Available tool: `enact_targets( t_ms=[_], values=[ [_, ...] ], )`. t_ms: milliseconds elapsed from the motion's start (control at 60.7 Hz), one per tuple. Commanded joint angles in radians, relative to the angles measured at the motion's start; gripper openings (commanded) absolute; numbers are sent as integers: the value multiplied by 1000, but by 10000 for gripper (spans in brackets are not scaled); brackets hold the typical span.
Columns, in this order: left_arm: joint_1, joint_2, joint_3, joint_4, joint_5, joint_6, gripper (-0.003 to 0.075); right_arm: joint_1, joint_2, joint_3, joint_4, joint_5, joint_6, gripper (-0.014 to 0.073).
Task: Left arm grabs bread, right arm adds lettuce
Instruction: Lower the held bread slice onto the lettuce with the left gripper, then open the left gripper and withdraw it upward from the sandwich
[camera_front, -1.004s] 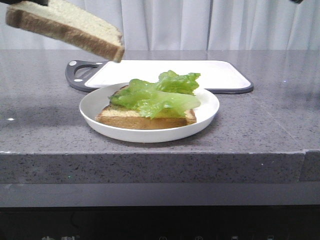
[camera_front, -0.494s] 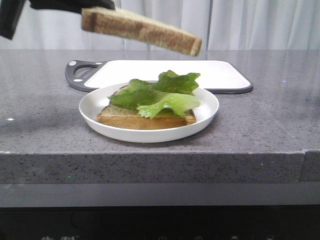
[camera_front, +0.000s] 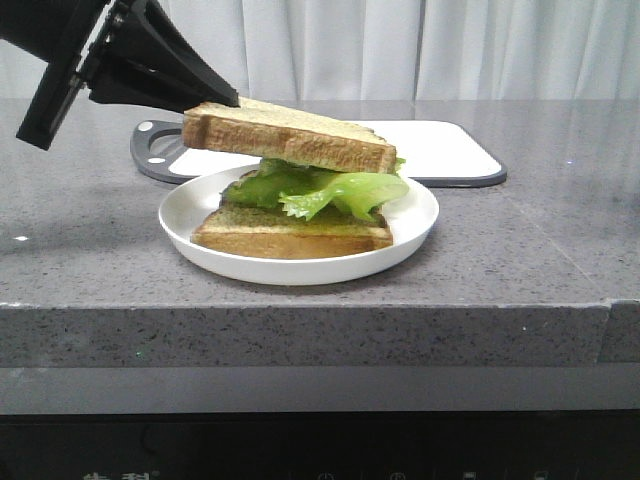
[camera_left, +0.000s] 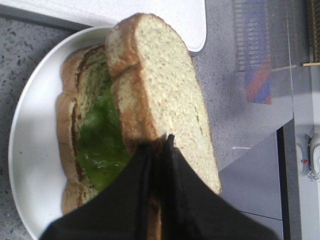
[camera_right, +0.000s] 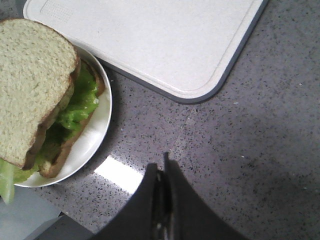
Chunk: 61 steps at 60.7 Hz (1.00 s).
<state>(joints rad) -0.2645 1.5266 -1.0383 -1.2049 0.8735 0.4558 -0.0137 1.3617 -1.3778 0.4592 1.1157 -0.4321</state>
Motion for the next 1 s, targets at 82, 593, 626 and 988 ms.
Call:
enact_targets(
  t_ms=[82, 593, 626, 988],
  values=[
    [-9, -32, -29, -33, 43, 5, 148, 0, -37, -22, 23, -45, -1, -57],
    [-7, -32, -29, 68, 73, 5, 440, 0, -37, -22, 23, -47, -1, -57],
    [-7, -32, -29, 74, 73, 5, 445, 0, -37, -22, 23, -47, -1, -57],
    [102, -68, -29, 80, 168, 3, 440, 0, -37, -22, 23, -49, -1, -57]
  ],
)
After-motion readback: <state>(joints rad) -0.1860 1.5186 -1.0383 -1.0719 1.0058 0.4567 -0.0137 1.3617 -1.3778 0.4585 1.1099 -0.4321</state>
